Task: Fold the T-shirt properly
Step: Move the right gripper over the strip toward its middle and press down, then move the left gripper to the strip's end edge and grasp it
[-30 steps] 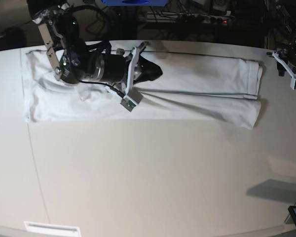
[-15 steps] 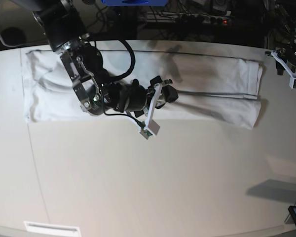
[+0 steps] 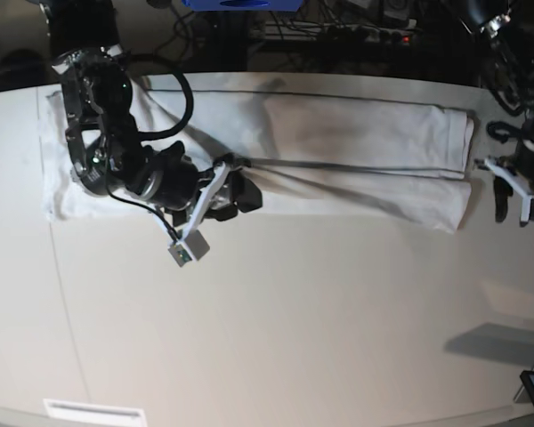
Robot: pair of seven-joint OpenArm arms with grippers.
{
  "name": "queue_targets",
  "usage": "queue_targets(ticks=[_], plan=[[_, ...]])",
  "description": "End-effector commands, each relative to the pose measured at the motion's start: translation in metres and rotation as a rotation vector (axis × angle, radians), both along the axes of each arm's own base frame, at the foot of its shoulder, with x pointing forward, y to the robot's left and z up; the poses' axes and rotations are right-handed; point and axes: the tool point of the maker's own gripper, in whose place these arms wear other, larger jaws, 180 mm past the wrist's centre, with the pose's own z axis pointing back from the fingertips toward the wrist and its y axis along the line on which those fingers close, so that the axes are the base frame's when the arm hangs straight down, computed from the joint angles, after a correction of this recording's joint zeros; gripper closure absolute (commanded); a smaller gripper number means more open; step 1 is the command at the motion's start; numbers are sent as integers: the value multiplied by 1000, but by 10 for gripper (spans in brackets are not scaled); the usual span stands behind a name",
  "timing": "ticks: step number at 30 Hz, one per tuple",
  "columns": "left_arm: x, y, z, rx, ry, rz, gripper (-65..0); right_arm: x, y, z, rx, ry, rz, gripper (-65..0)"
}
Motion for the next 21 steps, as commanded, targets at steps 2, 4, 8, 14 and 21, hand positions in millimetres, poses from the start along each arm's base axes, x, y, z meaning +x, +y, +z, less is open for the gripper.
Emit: queue_targets(ticks=[2, 4, 8, 14, 21], plan=[[16, 3, -7, 75, 96, -22, -255, 3, -5, 7, 32, -20, -29, -277], [26, 18, -19, 109, 224, 53, -255, 1, -19, -1, 10, -3, -54, -277], [24, 42, -39, 48, 362, 164, -255, -5, -28, -9, -13, 17, -61, -277], [28, 39, -43, 29, 369, 159, -260, -6, -32, -11, -5, -4, -80, -277], [54, 17, -55, -61, 397, 103, -260, -8, -32, -14, -2, 5, -84, -277]])
